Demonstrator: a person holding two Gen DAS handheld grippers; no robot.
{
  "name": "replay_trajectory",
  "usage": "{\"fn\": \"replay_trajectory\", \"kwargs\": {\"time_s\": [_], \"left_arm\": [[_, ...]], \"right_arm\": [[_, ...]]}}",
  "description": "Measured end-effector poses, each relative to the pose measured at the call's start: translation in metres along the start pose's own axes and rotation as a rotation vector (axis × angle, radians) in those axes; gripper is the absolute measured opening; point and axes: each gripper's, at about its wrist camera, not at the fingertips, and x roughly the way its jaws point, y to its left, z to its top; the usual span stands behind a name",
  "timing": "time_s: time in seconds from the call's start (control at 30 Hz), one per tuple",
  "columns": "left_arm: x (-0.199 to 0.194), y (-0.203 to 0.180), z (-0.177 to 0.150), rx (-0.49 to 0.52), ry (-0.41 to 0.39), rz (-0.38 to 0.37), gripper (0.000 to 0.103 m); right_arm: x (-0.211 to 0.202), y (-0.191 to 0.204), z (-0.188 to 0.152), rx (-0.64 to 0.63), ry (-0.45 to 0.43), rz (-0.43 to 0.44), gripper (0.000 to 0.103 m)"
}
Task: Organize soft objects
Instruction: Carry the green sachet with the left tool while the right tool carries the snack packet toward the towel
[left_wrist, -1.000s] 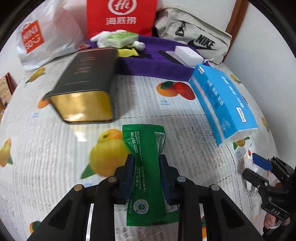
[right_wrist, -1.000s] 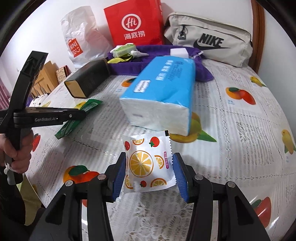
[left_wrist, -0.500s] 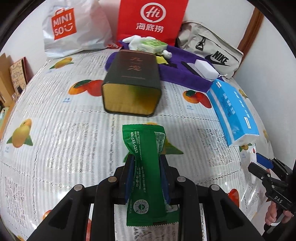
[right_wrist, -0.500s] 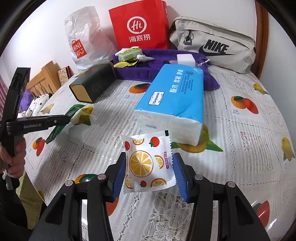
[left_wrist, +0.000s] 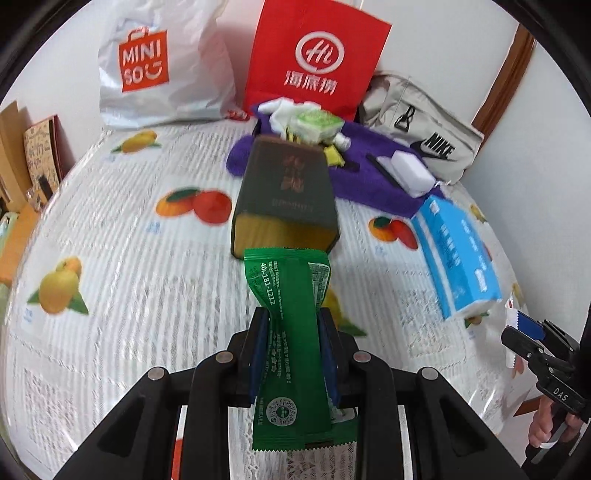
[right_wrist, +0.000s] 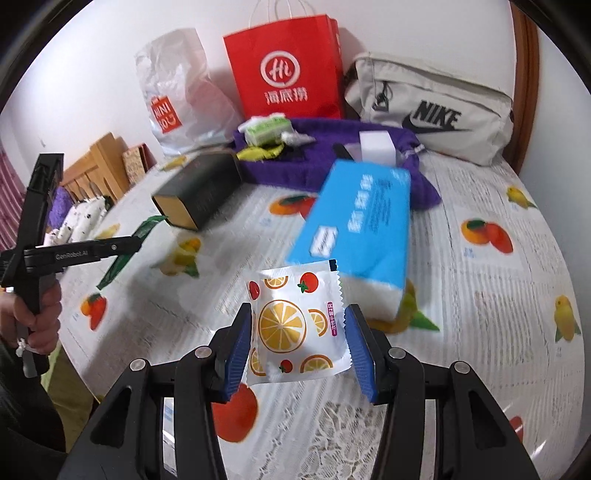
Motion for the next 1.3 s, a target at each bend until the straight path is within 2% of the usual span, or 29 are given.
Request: {"fn": "replay_trajectory", "kwargs": {"time_s": [0.23,0.53,0.93,1.17,1.3], "left_arm": [[-0.014,-0.003,0.036,0.009,-0.049,-0.022,0.025],[-0.010,-0.010,0.082,0.027,-0.075,-0.028,0.026],[0.023,-0.028,0.136,0.055,-0.072,-0.024,0.025],[0.047,-0.041,0.157,0.072,-0.052,-0.033,0.025],[0.061,-0.048,0.168,0.080,-0.041,-0.056,0.026]], "right_arm": [[-0.002,-0.007,0.037,-0.014,-0.049,-0.013,0.049],[0.010,-0.020,0.086,-0.023,-0.089,-0.013,0.049],[0.051,-0.049,0.152,-0.040,-0.112,-0.013,0.049],[0.077,-0.068,0.173,-0.034,-0.113,-0.027,0.049],[0.090,-0.074,0.184,-0.033,-0.105,-0.003,0.049]]}}
